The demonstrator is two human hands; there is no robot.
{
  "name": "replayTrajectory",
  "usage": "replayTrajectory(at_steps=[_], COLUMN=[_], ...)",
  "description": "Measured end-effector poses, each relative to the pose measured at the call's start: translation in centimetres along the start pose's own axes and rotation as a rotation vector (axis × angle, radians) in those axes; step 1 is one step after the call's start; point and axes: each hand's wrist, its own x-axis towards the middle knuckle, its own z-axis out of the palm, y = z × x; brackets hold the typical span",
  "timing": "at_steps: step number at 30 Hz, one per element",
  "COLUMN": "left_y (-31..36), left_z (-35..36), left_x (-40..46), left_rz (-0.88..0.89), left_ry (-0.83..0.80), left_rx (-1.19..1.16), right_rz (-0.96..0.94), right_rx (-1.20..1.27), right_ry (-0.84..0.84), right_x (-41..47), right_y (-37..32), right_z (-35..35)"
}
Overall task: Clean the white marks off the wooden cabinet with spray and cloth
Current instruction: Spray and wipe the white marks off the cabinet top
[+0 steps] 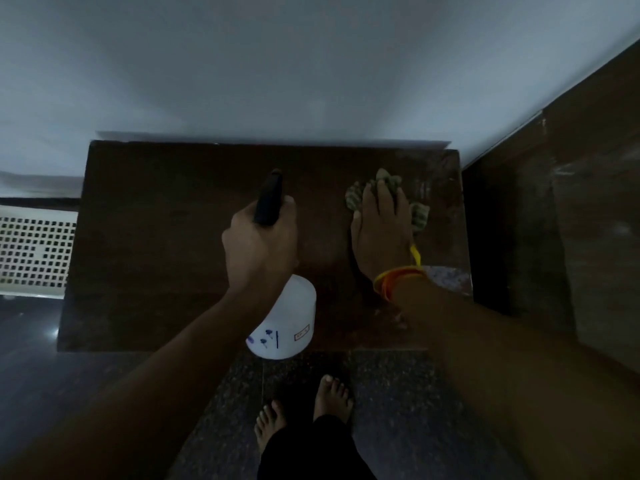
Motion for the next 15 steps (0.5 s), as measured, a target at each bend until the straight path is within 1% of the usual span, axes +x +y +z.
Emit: replayTrajectory(at_steps=[4,6,9,11,15], left_y=[-0.9,-1.3,-2.0,-2.2,-2.4], left_z=[0.2,0.1,-0.6,-1.3,-2.6], left_x=[-1.0,-1.7,-2.6,-3.2,-4.4], left_rz=[0.021,0.019,0.022,0.025,0.038], left_ry=[-0.024,-0.031,-0.038,-0.040,-0.042], left_rx=[0.006,0.019,0.020,0.010,0.015], right_rz=[0.031,0.003,0.013,0.006,0.019], right_rx=[0.021,0.001,-0.002,-0.002,-0.066], right_ry=[-0.001,-0.001,0.002,-0.043,-0.076], right_x=[0.1,-2.0,-6.8,-9.6,-11.9], right_y=[-0.1,0.1,-0.2,-0.4,-0.4], right_z=[0.2,0.3,0.0,-0.4,-0.9])
